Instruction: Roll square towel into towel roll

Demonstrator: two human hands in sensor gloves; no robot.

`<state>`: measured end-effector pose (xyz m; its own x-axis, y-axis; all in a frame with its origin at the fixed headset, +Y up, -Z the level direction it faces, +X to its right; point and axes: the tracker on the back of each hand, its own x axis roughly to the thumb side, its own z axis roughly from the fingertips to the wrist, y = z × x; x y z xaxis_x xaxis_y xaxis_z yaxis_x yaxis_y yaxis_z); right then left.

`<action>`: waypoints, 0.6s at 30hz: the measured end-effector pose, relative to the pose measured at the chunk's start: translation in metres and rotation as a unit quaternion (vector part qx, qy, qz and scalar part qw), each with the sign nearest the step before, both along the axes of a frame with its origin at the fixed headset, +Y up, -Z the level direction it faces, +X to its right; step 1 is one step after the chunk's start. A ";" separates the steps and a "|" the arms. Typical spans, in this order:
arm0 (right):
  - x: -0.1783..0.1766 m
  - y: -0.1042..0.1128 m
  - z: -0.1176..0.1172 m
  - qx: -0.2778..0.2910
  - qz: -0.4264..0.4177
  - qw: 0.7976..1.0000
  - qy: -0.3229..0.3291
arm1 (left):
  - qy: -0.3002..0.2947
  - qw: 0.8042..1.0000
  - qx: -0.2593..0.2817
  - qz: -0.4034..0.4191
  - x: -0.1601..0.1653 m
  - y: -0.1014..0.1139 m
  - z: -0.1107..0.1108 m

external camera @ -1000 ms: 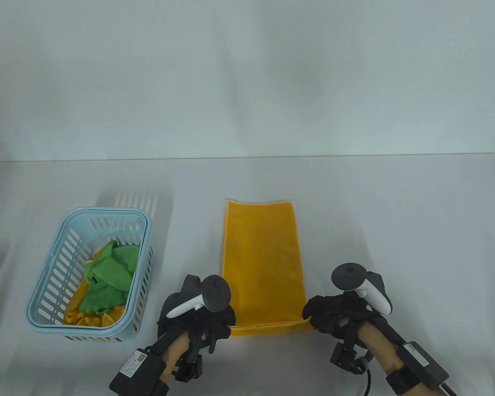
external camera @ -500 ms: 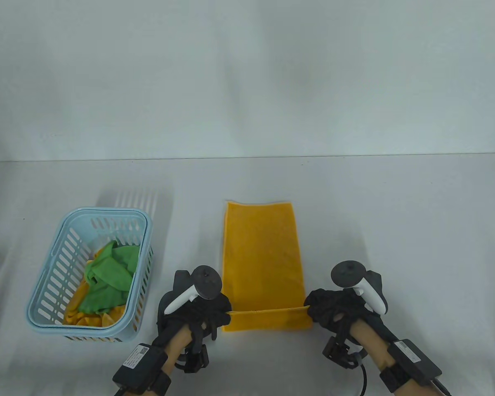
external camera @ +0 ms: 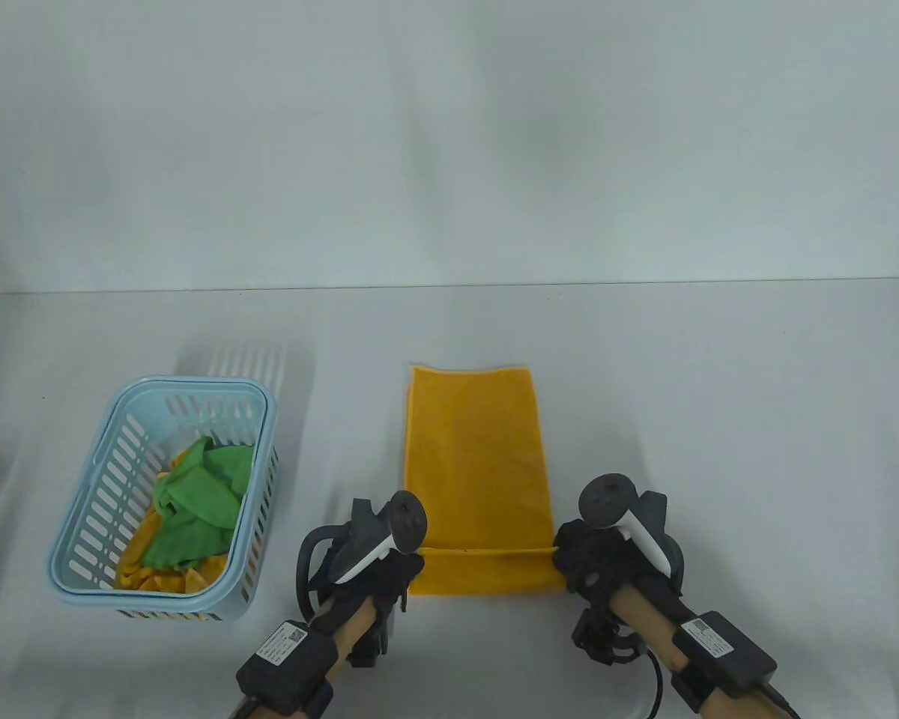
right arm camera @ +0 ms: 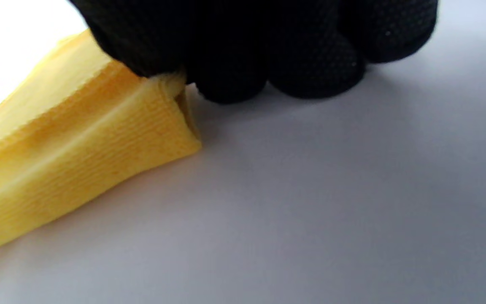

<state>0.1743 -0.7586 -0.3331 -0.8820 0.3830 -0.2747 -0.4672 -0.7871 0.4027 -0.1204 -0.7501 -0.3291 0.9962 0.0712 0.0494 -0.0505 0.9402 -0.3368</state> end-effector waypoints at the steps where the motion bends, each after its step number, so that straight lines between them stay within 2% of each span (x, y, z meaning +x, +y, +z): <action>1: 0.001 0.001 0.000 0.000 -0.003 1.000 -0.001 | 0.001 1.000 -0.001 0.002 -0.001 0.000 0.000; 10: 0.014 0.017 0.004 0.031 -0.044 0.998 -0.015 | 0.019 0.999 0.020 0.031 -0.016 0.014 0.000; 16: 0.002 0.037 0.017 0.084 -0.039 0.995 0.047 | -0.029 0.997 0.049 0.059 -0.011 0.039 0.011; 18: -0.008 0.040 0.022 0.102 -0.071 0.987 0.097 | -0.062 0.994 0.052 0.070 -0.006 0.044 0.018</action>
